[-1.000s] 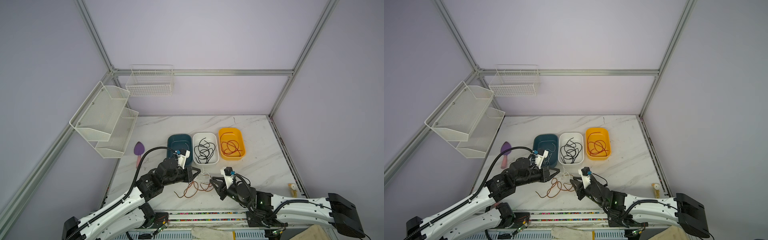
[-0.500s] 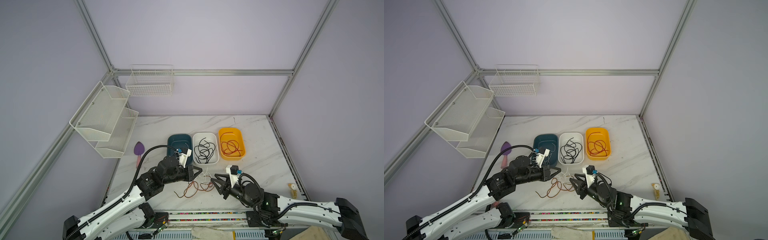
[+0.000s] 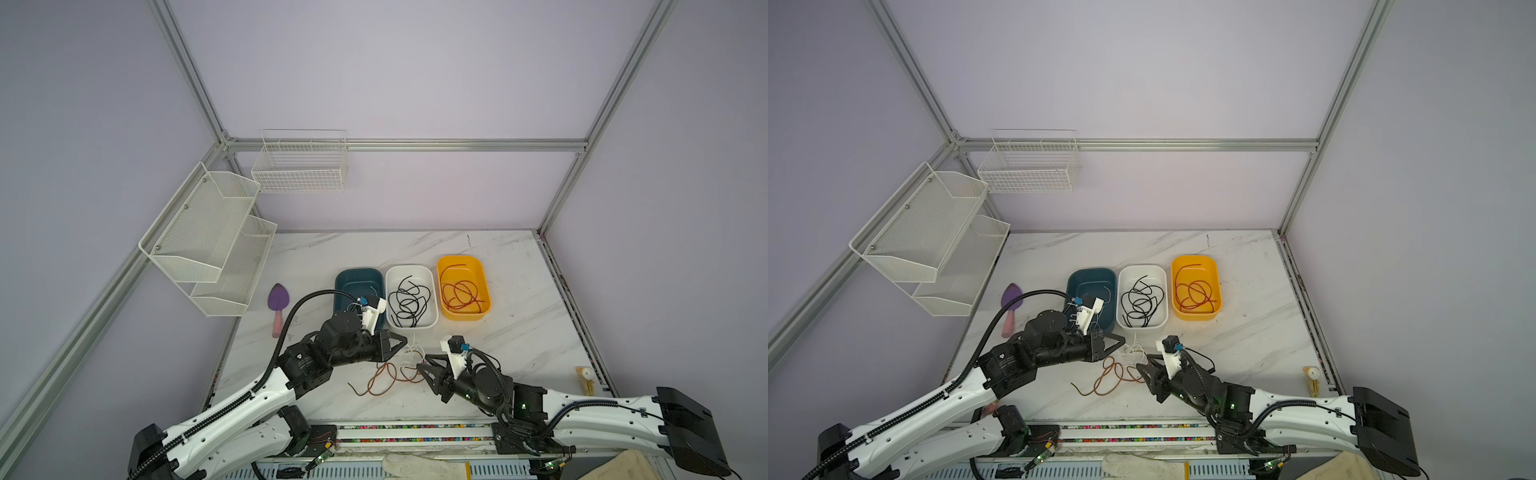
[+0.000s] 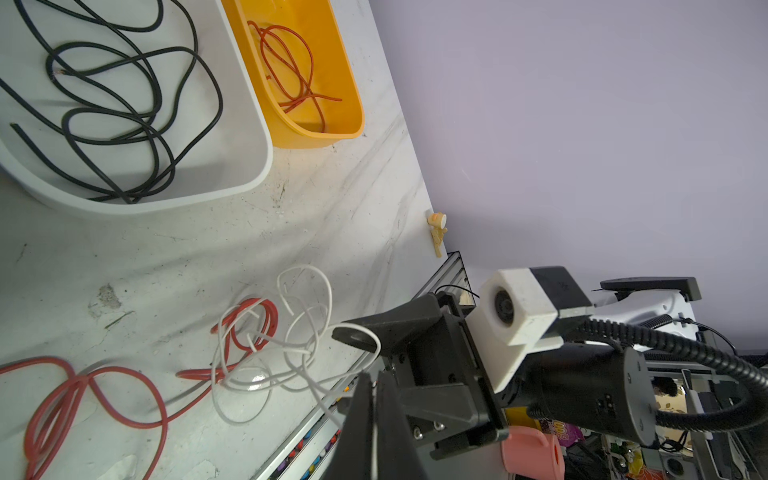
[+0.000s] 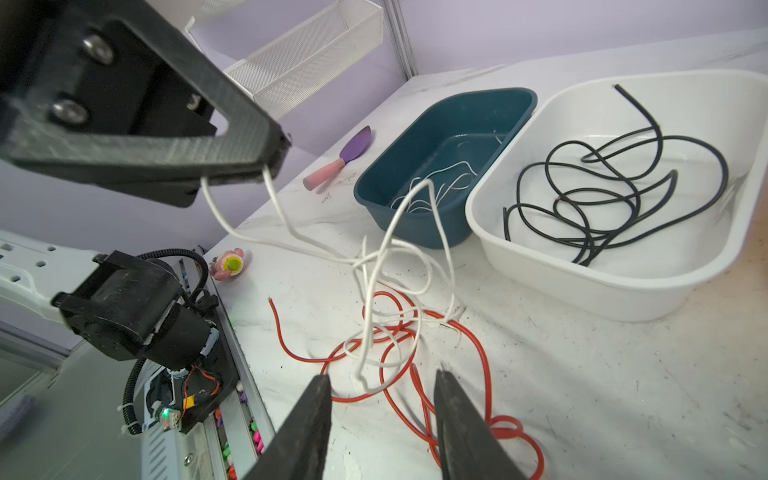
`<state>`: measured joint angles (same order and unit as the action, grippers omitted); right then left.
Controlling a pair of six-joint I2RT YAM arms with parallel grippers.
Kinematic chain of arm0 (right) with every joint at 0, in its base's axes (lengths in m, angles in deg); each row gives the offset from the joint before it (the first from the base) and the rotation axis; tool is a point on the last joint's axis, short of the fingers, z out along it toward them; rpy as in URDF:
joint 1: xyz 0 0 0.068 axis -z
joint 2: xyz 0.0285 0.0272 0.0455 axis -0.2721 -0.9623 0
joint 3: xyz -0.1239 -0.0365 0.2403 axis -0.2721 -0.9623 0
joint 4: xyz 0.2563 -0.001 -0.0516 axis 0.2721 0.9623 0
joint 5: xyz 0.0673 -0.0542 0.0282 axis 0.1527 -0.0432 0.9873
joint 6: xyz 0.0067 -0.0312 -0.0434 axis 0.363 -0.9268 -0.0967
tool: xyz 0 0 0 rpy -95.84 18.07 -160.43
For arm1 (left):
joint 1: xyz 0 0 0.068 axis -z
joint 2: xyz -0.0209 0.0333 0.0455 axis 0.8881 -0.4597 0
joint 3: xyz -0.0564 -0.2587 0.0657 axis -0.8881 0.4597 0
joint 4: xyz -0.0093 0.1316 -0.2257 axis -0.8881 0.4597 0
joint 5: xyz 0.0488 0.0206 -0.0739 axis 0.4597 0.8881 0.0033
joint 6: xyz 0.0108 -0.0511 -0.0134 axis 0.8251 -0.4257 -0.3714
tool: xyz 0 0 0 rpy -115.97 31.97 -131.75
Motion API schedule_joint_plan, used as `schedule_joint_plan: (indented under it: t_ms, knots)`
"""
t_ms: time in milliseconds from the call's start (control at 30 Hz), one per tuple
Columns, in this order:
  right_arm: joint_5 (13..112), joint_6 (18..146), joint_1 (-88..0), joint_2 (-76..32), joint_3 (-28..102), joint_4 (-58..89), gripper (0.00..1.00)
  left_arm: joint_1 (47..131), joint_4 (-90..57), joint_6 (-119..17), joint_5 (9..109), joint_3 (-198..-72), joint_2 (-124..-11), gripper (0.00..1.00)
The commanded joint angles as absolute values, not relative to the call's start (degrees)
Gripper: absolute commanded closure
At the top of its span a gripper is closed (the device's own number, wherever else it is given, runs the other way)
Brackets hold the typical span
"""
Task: Untangle the cables
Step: 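Close the left gripper on the white wire beside the right gripper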
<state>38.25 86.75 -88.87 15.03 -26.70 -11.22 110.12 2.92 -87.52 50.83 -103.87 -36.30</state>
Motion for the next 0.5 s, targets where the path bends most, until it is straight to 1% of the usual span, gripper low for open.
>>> schedule_joint_plan:
  t_ms: [0, 100, 300, 467]
  knots:
    - [38.05, 86.53, -89.10, 14.58, -25.21, -13.83, 0.59, 110.70, -0.74, -88.00, 49.96, -104.63, -35.16, 1.00]
    - [37.41, 86.55, -89.09, 15.42, -25.81, -14.27, 0.65, 110.83, -1.55, -88.24, 49.94, -103.94, -35.15, 1.00]
    - [35.88, 86.43, -89.09, 17.38, -26.88, -15.03, 0.68, 111.65, -3.61, -89.36, 49.56, -102.96, -36.13, 1.00]
    - [35.36, 86.47, -89.10, 17.56, -26.80, -14.50, 0.80, 111.95, -4.12, -89.37, 50.41, -102.87, -35.47, 1.00]
